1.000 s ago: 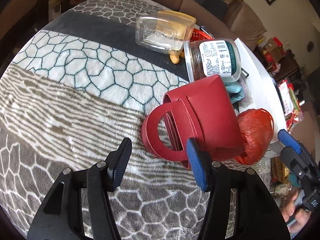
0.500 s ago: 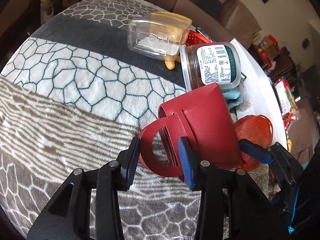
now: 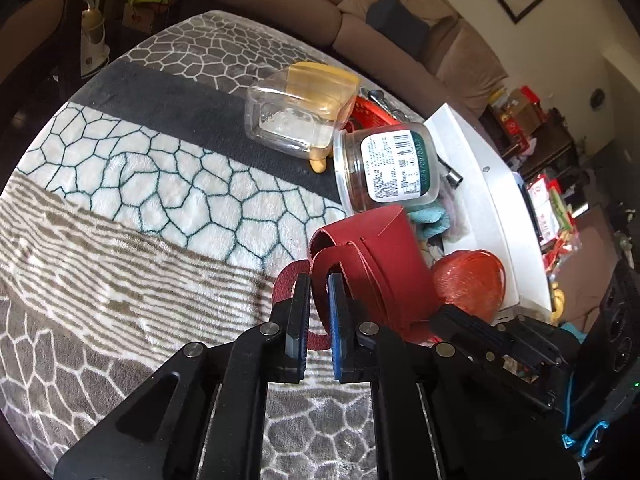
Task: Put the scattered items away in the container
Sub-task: 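Close the left tool on the red paper handbag's side panel, then lift the red paper handbag with the left tool off the table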
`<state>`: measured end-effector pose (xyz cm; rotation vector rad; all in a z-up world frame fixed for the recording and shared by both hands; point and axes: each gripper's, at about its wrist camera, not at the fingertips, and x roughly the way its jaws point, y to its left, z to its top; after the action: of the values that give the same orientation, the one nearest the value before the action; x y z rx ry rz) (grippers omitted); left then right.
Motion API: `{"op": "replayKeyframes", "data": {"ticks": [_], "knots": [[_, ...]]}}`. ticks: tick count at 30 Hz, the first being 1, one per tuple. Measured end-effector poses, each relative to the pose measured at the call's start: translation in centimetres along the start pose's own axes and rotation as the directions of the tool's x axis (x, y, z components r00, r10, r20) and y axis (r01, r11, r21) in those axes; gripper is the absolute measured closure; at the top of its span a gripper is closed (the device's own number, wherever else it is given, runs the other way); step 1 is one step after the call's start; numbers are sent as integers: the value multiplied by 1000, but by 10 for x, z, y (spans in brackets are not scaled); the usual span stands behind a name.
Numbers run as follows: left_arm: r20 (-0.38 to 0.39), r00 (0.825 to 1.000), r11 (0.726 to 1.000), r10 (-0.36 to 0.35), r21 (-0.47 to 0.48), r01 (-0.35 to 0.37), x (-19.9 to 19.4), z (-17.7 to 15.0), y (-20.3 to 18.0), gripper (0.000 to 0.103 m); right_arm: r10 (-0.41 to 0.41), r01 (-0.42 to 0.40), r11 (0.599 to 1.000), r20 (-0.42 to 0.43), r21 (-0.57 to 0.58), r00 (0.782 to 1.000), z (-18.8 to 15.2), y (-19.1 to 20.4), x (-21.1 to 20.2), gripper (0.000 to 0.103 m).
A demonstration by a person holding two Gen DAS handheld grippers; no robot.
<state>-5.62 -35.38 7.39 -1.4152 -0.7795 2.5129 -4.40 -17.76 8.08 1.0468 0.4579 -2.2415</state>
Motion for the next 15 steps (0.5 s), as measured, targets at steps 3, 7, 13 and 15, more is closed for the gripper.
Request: {"op": "replayKeyframes", "data": {"ticks": [3, 7, 13, 15], "knots": [[1, 1000, 1000, -5, 24, 5, -8, 3, -15, 95, 37, -37, 999, 3, 28, 999, 6, 5, -6, 98], [-11, 1000, 998, 7, 63, -6, -3, 3, -34, 95, 58, -58, 997, 6, 54, 998, 5, 11, -16, 96], [-6, 999, 998, 48, 36, -48, 1, -5, -16, 90, -18, 16, 999, 38, 46, 999, -13, -6, -38, 46], [-21, 998, 998, 67, -3, -67, 4, -10, 4, 54, -7, 6, 999, 27, 39, 1000, -19, -16, -39, 45]]}}
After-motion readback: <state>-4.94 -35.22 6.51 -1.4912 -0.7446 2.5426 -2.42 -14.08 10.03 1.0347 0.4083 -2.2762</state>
